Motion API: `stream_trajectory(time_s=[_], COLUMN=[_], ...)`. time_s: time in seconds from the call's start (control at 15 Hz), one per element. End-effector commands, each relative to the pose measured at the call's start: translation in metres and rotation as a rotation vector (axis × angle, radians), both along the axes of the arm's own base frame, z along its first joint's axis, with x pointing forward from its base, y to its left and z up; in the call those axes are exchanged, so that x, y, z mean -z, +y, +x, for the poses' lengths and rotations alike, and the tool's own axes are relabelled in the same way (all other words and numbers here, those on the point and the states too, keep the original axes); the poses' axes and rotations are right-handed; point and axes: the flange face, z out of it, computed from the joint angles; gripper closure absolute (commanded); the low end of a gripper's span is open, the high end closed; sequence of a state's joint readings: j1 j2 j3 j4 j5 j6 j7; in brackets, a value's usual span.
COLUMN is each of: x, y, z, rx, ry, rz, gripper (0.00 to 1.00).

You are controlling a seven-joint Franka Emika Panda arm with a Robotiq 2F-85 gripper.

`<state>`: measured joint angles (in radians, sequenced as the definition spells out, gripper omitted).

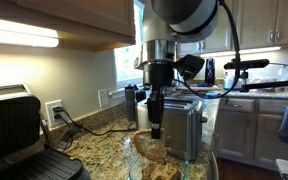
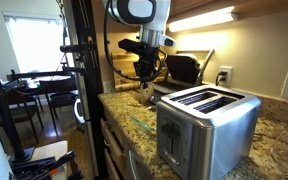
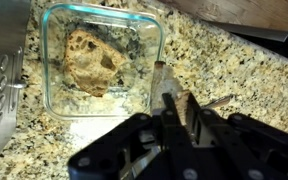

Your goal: Put a slice of bread in the left slot of the toaster

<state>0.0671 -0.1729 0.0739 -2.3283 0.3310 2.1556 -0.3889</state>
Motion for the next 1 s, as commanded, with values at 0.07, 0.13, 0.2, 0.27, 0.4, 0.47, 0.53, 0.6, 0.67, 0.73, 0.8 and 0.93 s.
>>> stream_trajectory(time_s=[0.07,0.13,0.2,0.27,0.4,0.47,0.53,0.6,0.67,0.73,0.8,0.93], x=[-0.011,-0.014,-0.015,-0.017,-0.022,-0.024,-0.027,-0.029,-0.031,-0.033,-0.035,-0.039], y=[-0.007,-0.009,-0.010,-0.012,-0.016,-0.018,-0.019,-0.021,-0.023,-0.025,-0.027,-0.031], z=[-0.023,-0.025,-0.026,-0.027,-0.029,-0.030,-0.031,-0.032,-0.032,-0.033,-0.033,-0.034], rx=[0.005,0.008,0.010,0.015,0.024,0.028,0.031,0.036,0.041,0.046,0.051,0.060], ry=[-0.033,-0.038,-0.041,-0.046,-0.056,-0.061,-0.067,-0.073,-0.078,-0.082,-0.087,-0.096], rz=[0.020,0.021,0.021,0.021,0.024,0.024,0.026,0.027,0.028,0.029,0.029,0.031], gripper=[0.94,0.94,0.94,0.94,0.94,0.94,0.94,0.94,0.94,0.94,0.94,0.94])
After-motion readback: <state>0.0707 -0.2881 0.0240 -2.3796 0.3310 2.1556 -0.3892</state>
